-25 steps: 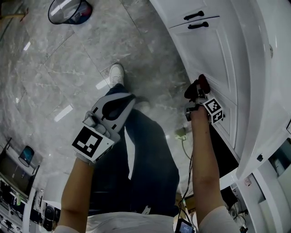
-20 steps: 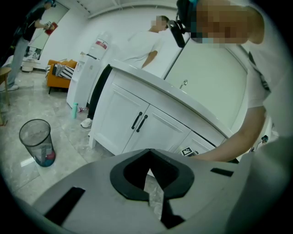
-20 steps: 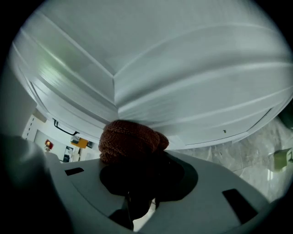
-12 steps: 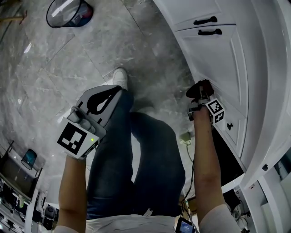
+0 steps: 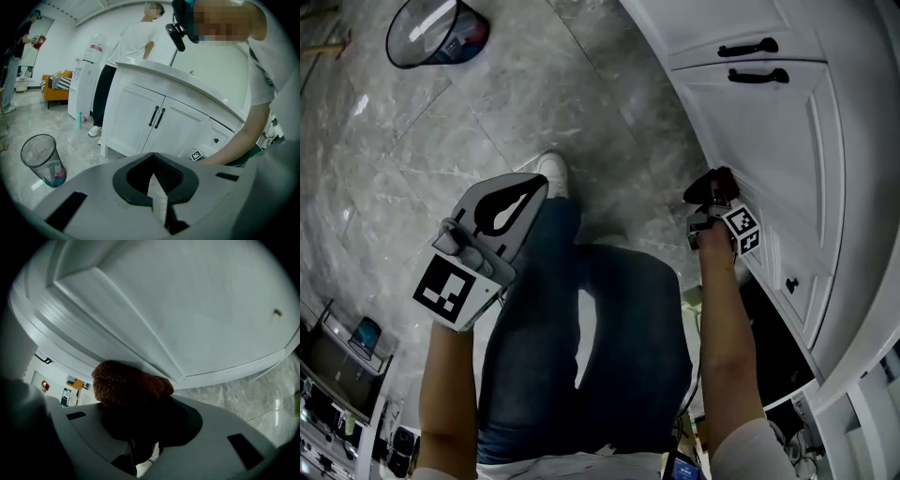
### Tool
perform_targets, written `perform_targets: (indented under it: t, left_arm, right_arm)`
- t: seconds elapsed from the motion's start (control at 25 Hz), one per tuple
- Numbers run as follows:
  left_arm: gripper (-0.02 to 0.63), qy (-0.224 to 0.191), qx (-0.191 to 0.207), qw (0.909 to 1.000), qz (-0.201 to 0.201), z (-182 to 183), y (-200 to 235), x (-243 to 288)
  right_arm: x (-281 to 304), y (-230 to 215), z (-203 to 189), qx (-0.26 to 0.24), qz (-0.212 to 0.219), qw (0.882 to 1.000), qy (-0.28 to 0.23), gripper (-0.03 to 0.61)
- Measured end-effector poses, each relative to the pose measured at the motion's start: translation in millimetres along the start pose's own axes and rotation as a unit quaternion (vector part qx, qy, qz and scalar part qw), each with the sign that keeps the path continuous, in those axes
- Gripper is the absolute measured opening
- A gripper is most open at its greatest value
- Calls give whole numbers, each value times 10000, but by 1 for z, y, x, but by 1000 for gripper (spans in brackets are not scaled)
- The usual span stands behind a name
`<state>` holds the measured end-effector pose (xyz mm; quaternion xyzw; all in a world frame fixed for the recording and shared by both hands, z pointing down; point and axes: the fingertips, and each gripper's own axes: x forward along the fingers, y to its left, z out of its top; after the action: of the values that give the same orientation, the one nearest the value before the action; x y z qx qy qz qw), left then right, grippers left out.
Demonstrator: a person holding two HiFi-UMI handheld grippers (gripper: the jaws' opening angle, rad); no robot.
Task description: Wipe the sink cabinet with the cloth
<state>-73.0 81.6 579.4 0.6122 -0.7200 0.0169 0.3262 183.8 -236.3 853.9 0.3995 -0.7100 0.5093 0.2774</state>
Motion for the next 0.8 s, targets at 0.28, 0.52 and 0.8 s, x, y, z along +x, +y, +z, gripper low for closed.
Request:
perform_targets:
  t: [0.28,0.52,0.8]
  left_arm:
    - [11,90,51,9999,53,-8,8,4]
    - [11,231,263,9994,9,-11,9,8]
    - [11,188,490,9985,-131,0,3,25]
  right_arm:
    - [35,-22,-14,57,-2,10000,12,110]
    - [51,-35,-19,-108,-8,9999,-10,110]
    - [53,-42,-19,-484,211,9986,-98,110]
